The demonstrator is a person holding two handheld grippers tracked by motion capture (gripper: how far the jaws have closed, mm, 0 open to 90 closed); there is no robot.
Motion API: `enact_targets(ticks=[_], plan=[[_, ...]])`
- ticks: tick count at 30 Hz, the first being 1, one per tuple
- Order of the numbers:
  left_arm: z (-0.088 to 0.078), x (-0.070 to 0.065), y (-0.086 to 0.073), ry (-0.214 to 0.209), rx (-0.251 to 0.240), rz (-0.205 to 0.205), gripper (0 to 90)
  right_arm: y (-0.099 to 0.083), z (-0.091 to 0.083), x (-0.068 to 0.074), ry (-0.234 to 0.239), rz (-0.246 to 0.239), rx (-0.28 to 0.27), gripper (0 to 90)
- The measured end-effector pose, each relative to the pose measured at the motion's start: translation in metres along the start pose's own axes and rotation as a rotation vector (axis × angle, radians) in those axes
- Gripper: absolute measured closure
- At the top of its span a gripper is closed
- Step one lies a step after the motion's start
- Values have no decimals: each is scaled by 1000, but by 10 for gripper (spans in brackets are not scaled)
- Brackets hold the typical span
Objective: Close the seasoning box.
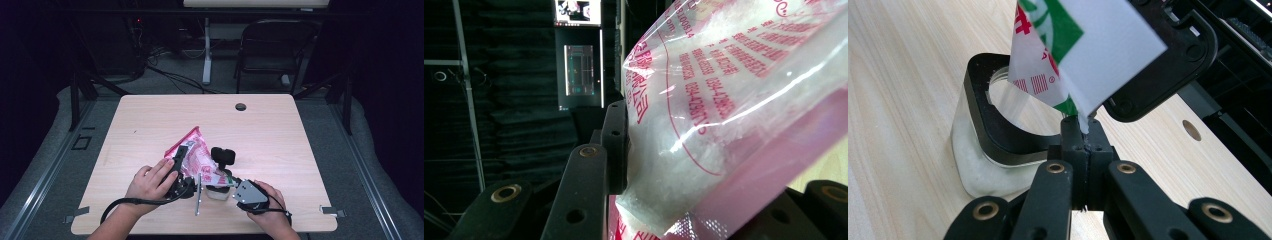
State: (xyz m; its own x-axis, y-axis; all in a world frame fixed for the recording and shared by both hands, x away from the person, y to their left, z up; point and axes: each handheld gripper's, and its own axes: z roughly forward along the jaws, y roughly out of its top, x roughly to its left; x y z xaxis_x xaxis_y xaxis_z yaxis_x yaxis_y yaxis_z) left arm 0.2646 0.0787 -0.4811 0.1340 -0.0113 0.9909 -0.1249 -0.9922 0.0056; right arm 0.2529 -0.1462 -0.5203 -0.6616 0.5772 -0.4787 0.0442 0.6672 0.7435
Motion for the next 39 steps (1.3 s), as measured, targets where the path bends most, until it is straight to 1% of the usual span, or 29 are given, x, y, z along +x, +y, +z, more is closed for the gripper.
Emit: enact_targets(ticks=[1, 4, 10, 15, 19, 21, 27, 34, 35, 36, 38, 39], plan=[[0, 0, 0, 2, 0, 2, 704, 0, 0, 0, -1, 1, 0, 900], [0, -1, 0, -11, 3, -5, 704, 0, 0, 0, 0, 1, 1, 900], [0, 0, 0, -1, -8, 1, 703, -1, 0, -2, -4, 7, 0, 900], [0, -1, 1, -2, -2, 5, 704, -2, 0, -2, -9, 8, 1, 900], [1, -2, 1, -12, 2, 2, 705, -1, -1, -1, -7, 7, 0, 900], [1, -1, 1, -8, 2, 7, 706, -1, -1, 0, -4, 5, -4, 900], [0, -2, 0, -14, 2, 0, 706, -1, -1, 1, 7, 2, -7, 865], [1, -2, 1, -11, 1, 4, 707, 0, 0, 3, 12, 3, -13, 839], [0, -2, 1, -22, 0, 0, 707, 0, 0, 3, 17, 2, -19, 836], [0, -3, 2, -17, -7, 4, 708, 1, -1, 4, 27, 4, -31, 837], [-1, -4, 5, -12, -20, 18, 709, 4, -1, 6, 27, -9, -30, 868], [-1, -4, 7, -10, -19, 16, 710, 5, -1, 8, 29, -19, -29, 885]])
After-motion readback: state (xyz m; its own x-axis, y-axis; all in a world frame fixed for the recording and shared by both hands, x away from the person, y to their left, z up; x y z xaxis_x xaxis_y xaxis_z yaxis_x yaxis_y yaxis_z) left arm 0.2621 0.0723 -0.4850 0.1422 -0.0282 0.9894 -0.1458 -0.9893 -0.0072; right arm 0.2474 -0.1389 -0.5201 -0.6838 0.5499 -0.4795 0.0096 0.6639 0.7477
